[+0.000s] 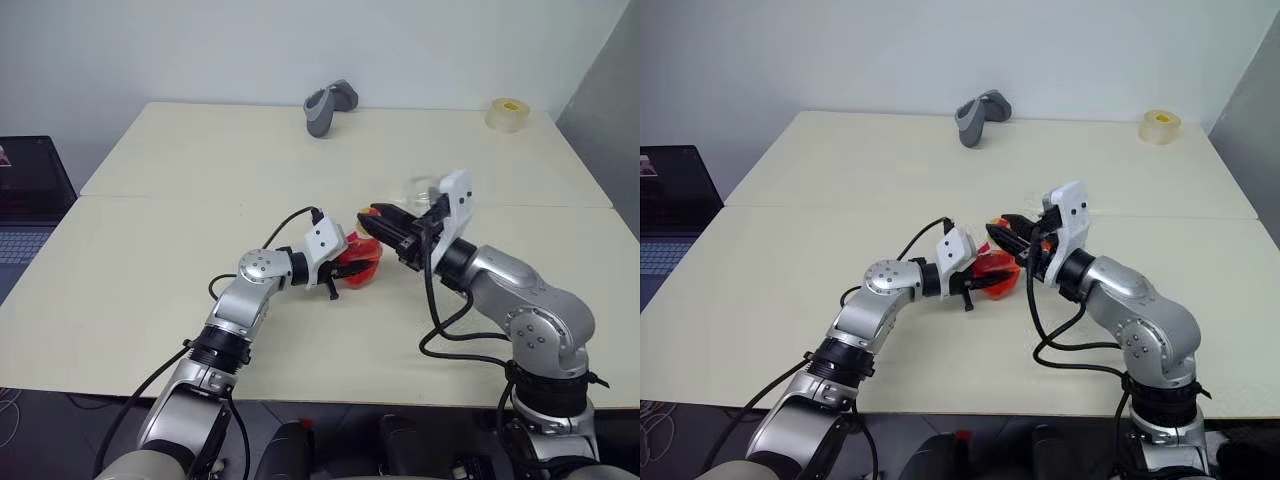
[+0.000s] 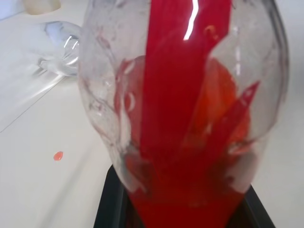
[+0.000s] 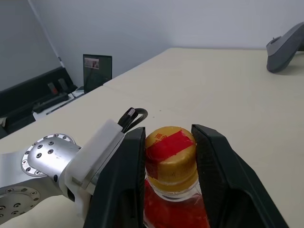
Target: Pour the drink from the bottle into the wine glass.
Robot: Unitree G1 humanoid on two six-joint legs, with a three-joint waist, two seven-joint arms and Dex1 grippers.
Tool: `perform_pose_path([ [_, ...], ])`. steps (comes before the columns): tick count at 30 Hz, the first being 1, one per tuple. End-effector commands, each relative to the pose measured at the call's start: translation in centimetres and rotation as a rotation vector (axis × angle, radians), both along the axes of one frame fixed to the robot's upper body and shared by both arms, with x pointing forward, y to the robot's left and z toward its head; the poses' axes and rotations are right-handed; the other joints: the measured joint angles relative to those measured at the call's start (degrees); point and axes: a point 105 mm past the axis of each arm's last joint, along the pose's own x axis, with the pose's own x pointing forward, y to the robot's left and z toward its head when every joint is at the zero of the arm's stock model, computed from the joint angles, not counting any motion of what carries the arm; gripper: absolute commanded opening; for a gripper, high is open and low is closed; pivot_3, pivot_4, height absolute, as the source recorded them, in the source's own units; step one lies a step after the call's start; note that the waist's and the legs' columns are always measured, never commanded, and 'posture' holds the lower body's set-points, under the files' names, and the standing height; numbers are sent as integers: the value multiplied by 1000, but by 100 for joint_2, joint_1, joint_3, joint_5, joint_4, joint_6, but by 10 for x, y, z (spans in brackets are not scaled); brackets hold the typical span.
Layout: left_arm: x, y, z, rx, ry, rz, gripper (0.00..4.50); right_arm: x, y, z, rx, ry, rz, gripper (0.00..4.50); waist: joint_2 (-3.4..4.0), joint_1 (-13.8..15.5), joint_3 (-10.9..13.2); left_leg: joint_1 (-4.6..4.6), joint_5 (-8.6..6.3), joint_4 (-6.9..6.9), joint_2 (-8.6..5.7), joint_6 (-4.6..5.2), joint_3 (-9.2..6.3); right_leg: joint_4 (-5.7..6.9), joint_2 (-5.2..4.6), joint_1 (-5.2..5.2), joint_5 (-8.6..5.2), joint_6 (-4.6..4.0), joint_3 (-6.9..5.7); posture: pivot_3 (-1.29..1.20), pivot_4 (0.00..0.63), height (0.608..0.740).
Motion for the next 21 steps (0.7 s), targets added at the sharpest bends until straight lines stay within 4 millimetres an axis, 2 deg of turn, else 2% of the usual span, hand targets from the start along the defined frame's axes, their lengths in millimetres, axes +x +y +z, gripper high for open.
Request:
perform_pose_path([
  [1, 0, -4, 20, -46, -64, -12, 762, -10, 0, 17, 80, -43, 52, 1168, 0, -1, 0, 0, 0, 0, 0, 0, -1, 0, 0, 0, 0, 0, -1, 0, 150, 740],
  [7, 0, -3, 20, -48, -65, -7, 760, -14, -2, 23, -129, -242, 41, 1168, 0, -3, 0, 0, 0, 0, -2, 0, 1, -2, 0, 0, 0, 1, -1, 0, 150, 740],
  [12, 0, -3, 20, -48, -65, -8, 756, -21, -1, 25, -166, -297, 96, 1168, 0, -1, 0, 0, 0, -1, 0, 0, -1, -1, 2, 0, 0, 1, -2, 0, 150, 740],
  [21, 0, -4, 20, -52, -66, -9, 756, -21, 1, 29, -127, -307, 113, 1168, 0, 4, 0, 0, 0, 0, 0, 0, -1, -1, 2, 0, 0, 0, -1, 0, 150, 740],
])
